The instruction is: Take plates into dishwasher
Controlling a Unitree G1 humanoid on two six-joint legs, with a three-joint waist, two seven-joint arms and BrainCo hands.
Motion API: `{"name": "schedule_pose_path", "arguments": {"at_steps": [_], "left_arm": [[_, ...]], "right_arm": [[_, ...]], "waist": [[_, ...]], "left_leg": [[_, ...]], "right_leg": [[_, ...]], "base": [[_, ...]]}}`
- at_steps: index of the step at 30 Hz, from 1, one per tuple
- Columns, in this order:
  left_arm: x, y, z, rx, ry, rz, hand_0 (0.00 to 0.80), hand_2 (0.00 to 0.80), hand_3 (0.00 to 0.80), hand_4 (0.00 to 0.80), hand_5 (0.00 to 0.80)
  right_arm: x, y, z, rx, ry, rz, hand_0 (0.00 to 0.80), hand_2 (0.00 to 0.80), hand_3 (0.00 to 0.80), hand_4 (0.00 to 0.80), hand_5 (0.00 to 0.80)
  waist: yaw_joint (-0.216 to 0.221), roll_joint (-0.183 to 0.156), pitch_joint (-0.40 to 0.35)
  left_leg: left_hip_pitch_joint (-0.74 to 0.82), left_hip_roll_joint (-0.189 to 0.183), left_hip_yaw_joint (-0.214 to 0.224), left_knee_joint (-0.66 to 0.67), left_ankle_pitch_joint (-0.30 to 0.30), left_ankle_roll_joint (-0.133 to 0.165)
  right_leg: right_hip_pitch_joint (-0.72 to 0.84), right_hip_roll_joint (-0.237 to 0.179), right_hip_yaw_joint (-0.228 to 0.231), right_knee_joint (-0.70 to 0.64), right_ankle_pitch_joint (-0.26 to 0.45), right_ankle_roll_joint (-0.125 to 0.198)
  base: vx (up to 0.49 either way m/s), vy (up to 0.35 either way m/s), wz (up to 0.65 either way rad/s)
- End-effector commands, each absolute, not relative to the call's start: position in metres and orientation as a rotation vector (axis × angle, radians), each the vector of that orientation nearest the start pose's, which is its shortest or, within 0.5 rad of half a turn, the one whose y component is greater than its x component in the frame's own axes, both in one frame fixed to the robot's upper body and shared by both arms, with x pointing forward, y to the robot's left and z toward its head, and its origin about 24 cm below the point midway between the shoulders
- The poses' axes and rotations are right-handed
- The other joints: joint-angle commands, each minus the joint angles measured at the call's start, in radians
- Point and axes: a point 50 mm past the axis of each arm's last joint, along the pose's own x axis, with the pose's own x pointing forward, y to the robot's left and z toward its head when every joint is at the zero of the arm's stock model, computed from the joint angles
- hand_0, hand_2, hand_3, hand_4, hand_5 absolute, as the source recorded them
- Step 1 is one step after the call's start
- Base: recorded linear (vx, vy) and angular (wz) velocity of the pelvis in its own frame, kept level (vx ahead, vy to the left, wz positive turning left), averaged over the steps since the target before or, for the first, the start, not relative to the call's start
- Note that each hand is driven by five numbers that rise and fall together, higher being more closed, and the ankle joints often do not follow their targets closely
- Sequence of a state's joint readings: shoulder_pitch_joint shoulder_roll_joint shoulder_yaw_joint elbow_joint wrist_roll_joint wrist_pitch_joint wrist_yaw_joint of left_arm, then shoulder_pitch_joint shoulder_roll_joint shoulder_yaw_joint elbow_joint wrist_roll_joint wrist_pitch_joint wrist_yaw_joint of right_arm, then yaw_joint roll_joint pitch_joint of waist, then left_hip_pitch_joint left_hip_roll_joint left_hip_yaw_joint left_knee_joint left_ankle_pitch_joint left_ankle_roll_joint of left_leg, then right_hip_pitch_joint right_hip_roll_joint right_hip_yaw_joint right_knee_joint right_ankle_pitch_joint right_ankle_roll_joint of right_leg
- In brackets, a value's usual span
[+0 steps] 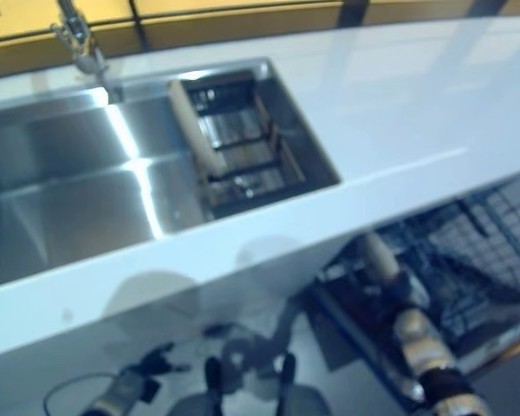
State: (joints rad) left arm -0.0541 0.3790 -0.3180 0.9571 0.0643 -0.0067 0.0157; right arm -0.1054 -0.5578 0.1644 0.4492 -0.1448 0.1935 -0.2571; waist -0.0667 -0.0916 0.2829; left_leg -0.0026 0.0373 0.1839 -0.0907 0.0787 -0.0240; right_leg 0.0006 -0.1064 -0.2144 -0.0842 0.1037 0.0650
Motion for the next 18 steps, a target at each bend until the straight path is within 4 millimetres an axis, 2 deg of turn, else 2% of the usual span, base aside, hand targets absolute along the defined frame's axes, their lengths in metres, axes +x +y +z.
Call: {"name": "schedule_pose_path", "arguments": {"at_steps": [1,8,12,15,18], "left_arm": [[0.166,0.246,-0.123,0.593,0.923,-0.137,0.000,0.000,0.000,0.000,0.000],[0.159,0.248,-0.126,0.584,0.940,-0.122,0.000,0.000,0.000,0.000,0.000],[0.153,0.248,-0.128,0.566,0.954,-0.102,0.000,0.000,0.000,0.000,0.000],[0.149,0.250,-0.130,0.545,0.963,-0.079,0.000,0.000,0.000,0.000,0.000],[0.145,0.250,-0.132,0.529,0.975,-0.063,0.000,0.000,0.000,0.000,0.000]], "right_arm": [[0.260,-0.272,0.009,-0.773,0.333,-0.224,0.000,0.000,0.000,0.000,0.000],[0.262,-0.279,0.035,-0.735,0.211,-0.294,0.000,0.000,0.000,0.000,0.000],[0.263,-0.286,0.070,-0.668,0.063,-0.387,0.000,0.000,0.000,0.000,0.000],[0.253,-0.296,0.101,-0.621,-0.083,-0.490,0.000,0.000,0.000,0.000,0.000],[0.243,-0.307,0.122,-0.619,-0.186,-0.589,0.000,0.000,0.000,0.000,0.000]], "waist": [[0.019,0.034,-0.018],[0.008,0.027,-0.025],[-0.007,0.022,-0.034],[-0.025,0.019,-0.040],[-0.040,0.017,-0.050]], "left_leg": [[0.026,-0.008,0.061,0.003,-0.069,0.032],[0.037,-0.003,0.072,0.003,-0.073,0.035],[0.048,0.001,0.082,0.003,-0.078,0.036],[0.055,0.002,0.095,0.003,-0.082,0.038],[0.062,0.002,0.104,0.003,-0.089,0.042]], "right_leg": [[-0.042,0.024,0.009,0.117,-0.073,0.054],[-0.034,0.028,0.015,0.114,-0.074,0.056],[-0.025,0.031,0.023,0.110,-0.076,0.055],[-0.023,0.034,0.034,0.113,-0.079,0.056],[-0.021,0.036,0.042,0.115,-0.082,0.059]], "base": [[0.010,0.004,-0.11],[0.007,0.004,-0.04],[0.020,0.023,-0.04],[0.002,0.038,-0.08],[0.007,0.042,-0.10]]}}
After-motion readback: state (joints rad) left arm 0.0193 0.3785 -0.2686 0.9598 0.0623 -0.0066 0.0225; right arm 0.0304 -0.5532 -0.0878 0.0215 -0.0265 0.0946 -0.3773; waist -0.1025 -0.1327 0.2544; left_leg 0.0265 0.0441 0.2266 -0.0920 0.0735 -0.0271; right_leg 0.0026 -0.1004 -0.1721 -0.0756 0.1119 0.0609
